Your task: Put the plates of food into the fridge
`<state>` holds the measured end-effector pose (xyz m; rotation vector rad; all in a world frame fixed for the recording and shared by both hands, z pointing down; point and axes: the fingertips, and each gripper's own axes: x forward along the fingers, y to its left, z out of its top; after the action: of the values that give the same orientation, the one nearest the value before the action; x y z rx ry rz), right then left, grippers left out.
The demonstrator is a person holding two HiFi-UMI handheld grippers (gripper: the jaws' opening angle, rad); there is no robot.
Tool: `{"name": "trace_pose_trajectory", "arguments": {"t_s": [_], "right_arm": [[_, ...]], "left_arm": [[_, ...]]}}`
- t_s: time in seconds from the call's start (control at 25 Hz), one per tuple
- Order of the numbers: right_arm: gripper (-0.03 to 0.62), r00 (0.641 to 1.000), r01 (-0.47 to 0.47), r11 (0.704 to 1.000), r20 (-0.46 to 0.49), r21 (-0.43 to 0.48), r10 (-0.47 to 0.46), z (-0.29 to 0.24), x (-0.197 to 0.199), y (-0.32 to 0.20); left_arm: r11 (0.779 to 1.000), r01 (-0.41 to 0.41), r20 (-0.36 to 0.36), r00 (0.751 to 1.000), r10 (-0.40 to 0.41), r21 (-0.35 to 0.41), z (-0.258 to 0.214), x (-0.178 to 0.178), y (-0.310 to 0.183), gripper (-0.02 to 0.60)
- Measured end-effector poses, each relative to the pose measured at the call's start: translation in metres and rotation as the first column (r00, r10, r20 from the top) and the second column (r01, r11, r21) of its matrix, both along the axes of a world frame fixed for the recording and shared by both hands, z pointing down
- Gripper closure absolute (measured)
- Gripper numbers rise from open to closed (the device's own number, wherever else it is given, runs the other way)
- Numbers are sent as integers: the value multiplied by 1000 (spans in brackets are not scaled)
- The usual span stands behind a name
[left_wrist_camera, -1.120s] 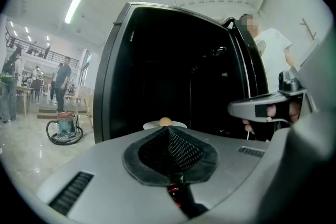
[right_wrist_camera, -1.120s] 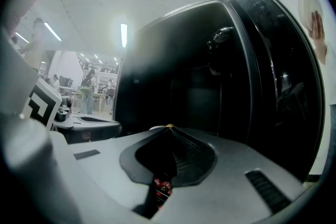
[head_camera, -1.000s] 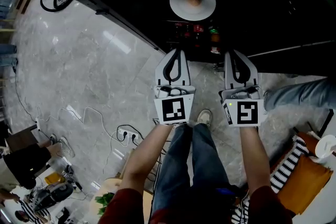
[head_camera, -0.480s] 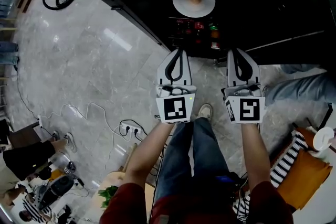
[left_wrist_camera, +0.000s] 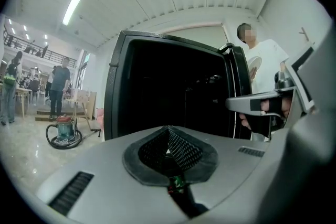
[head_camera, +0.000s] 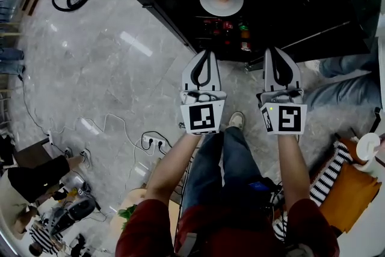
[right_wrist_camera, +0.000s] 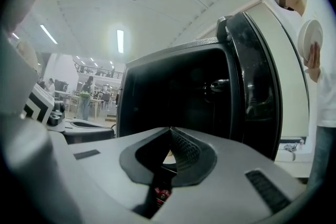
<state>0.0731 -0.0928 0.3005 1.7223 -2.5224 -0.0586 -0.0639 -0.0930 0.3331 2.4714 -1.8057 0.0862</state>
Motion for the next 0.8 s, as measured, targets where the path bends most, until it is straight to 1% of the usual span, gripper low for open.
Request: {"name": "trace_pose_trajectory", "arguments": {"t_s": [0.16,0.36,0.64,0.8], "right_arm": [[583,999,-10,1000,-31,26,11,-20,7,5],[583,999,-17,999,-41,48,19,-43,12,12],[583,999,-19,999,-31,48,21,-64,9,26],[583,1000,-17,998,-24,63,19,-85,4,38]], "left_arm": [[1000,-10,-12,1000,10,7,-16,1,9,575],[1000,-8,-16,1000,8,14,-35,-1,15,575],[999,-34,11,999,34,29,-60,0,25,575],[999,-37,23,999,36,37,-79,-8,40,575]]}}
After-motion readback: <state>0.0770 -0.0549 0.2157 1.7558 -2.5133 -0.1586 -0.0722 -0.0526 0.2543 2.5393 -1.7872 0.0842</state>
